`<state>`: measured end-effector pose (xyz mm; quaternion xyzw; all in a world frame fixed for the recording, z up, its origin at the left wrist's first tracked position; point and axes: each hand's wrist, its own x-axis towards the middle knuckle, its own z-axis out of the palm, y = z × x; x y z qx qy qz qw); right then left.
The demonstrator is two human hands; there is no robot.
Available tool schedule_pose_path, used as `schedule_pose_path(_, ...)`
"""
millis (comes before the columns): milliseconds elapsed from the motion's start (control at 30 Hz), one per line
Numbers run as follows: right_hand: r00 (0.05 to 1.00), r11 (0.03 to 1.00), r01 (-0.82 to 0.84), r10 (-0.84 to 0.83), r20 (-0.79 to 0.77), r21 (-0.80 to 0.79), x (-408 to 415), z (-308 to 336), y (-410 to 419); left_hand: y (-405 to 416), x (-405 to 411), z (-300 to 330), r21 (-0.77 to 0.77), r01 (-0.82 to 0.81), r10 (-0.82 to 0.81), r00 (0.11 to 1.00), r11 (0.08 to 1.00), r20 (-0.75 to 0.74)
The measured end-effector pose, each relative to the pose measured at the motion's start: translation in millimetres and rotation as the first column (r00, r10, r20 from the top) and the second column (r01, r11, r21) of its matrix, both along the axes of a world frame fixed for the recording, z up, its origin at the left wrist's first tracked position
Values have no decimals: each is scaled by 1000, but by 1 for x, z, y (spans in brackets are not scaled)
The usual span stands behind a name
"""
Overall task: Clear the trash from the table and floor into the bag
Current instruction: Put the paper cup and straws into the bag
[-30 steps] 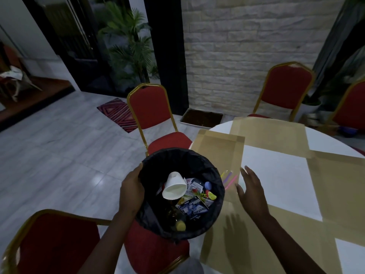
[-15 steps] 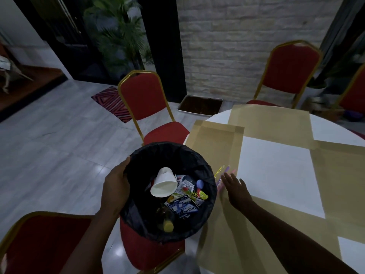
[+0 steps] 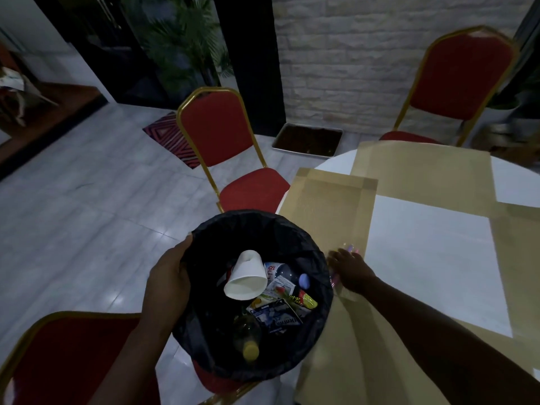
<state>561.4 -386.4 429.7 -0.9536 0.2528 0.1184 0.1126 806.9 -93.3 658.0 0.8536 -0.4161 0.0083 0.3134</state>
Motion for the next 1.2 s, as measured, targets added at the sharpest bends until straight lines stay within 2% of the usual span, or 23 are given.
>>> schedule_pose_path(200,1000,995,14,-13,7,-101,-7,-9,3,-11,0,5,7,34,-34,999,999,9)
schedule_pose_path(467,996,994,71,-75,-44,-86,-22,0,11,-13,3,4,12,55,-55,998,998,21)
schedule_pose_path(633,972,976,216,-215,-99,-7,-34,3,24,-9,5,2,1,58,-58,998,998,0)
schedule_pose_path(767,935,943,332,-332,-123,-25,-45,10,31,-5,9,-2,-8,53,-53,998,999,-17)
schedule_pose_path(867,931,929,359,-363,-39,-90,-47,29,30,-3,10,-5,-12,62,-62,998,998,-3)
schedule_pose_path(900,923,919,384,-382,43,-90,-47,37,28,-2,9,-5,-24,67,-67,998,997,-10)
schedule_pose_path(1000,816,867,485,-495,300,112,-40,85,32,0,6,-6,-66,90,-91,996,994,-20)
schedule_pose_path(1033,787,857,488,-515,339,167,-38,106,35,0,6,-7,-66,99,-99,995,993,-7)
schedule_pose_path(1133,795,823,367,-520,313,434,-33,175,53,1,8,-12,-66,114,-114,993,991,10)
schedule_pose_path(1200,836,710,258,-504,217,655,-32,219,75,3,6,-13,-76,105,-106,994,991,2)
